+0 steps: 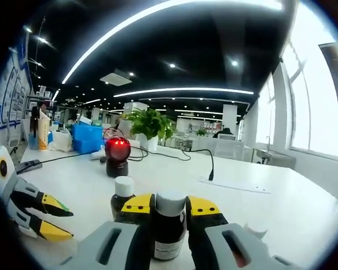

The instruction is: Rotate the medicine bottle to make it face forward pick up the medicine bottle inspect the drug traceability code place the medicine on the table

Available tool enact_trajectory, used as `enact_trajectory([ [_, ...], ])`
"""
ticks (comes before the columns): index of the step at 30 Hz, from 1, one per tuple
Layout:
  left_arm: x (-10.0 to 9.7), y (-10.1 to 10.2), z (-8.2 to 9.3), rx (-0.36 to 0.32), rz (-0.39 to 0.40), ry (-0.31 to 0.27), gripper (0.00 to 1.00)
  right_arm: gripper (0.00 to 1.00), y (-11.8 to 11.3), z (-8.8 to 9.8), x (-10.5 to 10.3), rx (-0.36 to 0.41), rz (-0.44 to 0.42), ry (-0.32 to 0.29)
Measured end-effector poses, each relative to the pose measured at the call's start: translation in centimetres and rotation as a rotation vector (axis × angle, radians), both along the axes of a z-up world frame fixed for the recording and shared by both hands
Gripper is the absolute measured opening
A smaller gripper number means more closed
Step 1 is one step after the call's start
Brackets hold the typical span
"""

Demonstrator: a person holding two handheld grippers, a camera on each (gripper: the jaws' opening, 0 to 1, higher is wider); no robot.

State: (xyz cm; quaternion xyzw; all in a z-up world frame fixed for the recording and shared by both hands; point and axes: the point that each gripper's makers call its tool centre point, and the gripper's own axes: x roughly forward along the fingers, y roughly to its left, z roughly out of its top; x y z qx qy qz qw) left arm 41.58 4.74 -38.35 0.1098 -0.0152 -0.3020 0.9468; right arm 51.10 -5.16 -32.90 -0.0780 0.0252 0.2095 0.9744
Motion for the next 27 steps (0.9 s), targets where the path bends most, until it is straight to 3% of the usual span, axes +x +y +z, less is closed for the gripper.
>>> enact_trajectory([
  [11, 0.0, 0.0, 0.0, -0.002, -0.001, 0.001, 0.14, 0.22, -0.3, 1.7, 0.1, 0.059, 0.071, -0.01],
  [15, 0.1, 0.0, 0.0, -0.001, -0.002, 0.0, 0.14, 0.22, -0.4, 2.2, 0.3, 0.138, 0.132, 0.019],
  [27, 0.0, 0.0, 0.0, 0.003, 0.0, -0.001, 0.13, 0.21, 0.0, 1.6, 0.6, 0.127, 0.257, 0.038],
])
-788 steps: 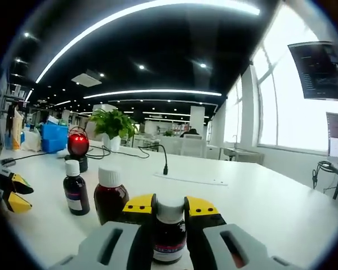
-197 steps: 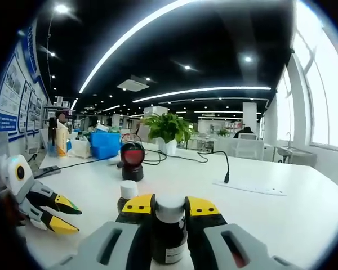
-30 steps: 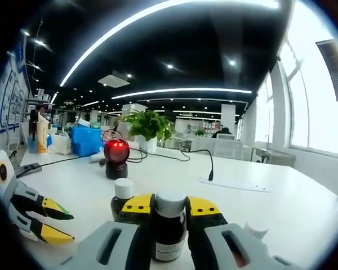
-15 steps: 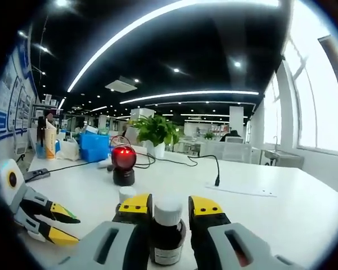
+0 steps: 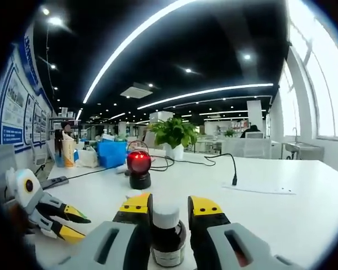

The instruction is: Rotate the medicine bottle to make it face forward pick up the medicine bottle inspect the drug traceability code place the medicine on the table

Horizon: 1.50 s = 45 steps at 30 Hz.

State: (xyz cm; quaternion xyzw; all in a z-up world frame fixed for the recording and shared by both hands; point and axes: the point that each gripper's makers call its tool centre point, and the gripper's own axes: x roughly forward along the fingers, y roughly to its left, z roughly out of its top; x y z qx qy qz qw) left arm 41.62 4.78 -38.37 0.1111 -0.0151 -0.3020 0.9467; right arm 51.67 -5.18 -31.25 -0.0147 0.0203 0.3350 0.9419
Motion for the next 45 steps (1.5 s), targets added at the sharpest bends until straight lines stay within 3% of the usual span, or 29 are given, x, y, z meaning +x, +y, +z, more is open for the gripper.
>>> enact_trajectory([
  [7, -0.01, 0.01, 0.0, 0.001, 0.001, 0.0, 0.13, 0.17, 0.73, -0.59, -0.2, -0.033, 0.037, -0.002],
  [17, -0.03, -0.03, 0.03, 0.001, -0.001, -0.001, 0.14, 0.17, 0.77, -0.61, -0.33, -0.08, 0.014, -0.036],
  [23, -0.07, -0.05, 0.06, 0.001, -0.001, -0.001, 0.13, 0.16, 0.67, -0.62, -0.24, -0.068, 0.006, -0.032],
  [45, -0.05, -0.07, 0.0, 0.005, 0.0, -0.002, 0.13, 0.17, 0.36, -0.59, -0.41, -0.084, -0.121, -0.048],
])
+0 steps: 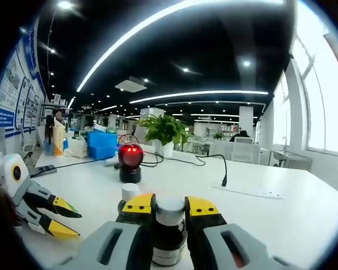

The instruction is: Rotate the medicine bottle to make it face forward pick up the medicine bottle inspect the drug traceability code place the medicine on the table

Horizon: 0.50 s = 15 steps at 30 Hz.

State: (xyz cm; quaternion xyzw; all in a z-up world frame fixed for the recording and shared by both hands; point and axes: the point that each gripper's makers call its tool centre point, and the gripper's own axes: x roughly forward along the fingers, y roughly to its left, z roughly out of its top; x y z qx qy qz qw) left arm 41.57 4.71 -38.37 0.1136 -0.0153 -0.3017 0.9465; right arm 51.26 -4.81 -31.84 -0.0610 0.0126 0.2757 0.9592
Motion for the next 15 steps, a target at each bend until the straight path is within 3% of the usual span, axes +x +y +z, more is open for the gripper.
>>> enact_trajectory([
  [15, -0.01, -0.08, 0.0, -0.002, -0.004, -0.001, 0.13, 0.17, -0.26, -0.01, 0.06, 0.001, -0.111, 0.002],
])
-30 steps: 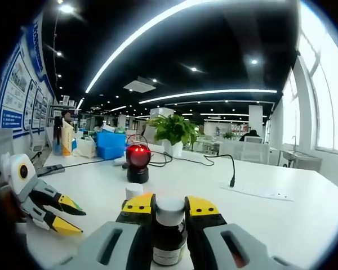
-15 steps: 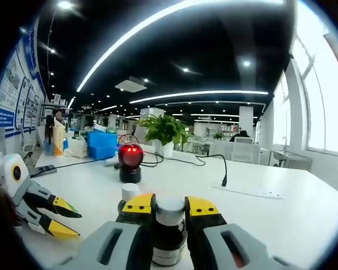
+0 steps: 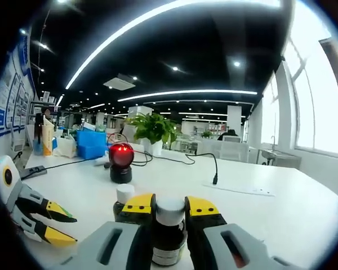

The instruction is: Rotate the medicine bottle to make it face forward pick up the medicine bottle inspect the drug traceability code place the medicine on the table

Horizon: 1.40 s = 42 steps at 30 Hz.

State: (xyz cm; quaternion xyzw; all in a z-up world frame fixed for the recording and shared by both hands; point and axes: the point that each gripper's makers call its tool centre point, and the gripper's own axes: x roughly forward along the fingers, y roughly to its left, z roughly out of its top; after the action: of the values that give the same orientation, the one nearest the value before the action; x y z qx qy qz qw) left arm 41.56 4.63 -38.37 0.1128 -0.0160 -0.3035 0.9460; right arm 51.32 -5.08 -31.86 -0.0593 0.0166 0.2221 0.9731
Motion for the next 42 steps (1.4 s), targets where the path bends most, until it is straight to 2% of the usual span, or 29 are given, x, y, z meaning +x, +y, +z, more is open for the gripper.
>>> enact_trajectory([
  [13, 0.0, -0.03, 0.0, 0.008, 0.0, -0.005, 0.13, 0.17, -0.34, 0.01, -0.26, 0.019, -0.09, -0.023],
  [27, -0.02, -0.02, 0.03, 0.004, -0.001, -0.005, 0.14, 0.17, -0.42, 0.0, -0.43, 0.014, -0.118, -0.04],
  [31, -0.02, 0.0, 0.04, 0.003, -0.002, -0.005, 0.14, 0.17, -0.42, -0.03, -0.51, 0.008, -0.113, -0.053],
  [37, -0.09, -0.01, 0.08, 0.001, -0.002, -0.005, 0.14, 0.19, -0.49, -0.04, -0.63, 0.047, -0.073, -0.037],
  [42, -0.09, 0.02, 0.07, 0.0, -0.002, -0.005, 0.14, 0.23, -0.38, -0.21, -0.8, 0.138, -0.008, -0.013],
])
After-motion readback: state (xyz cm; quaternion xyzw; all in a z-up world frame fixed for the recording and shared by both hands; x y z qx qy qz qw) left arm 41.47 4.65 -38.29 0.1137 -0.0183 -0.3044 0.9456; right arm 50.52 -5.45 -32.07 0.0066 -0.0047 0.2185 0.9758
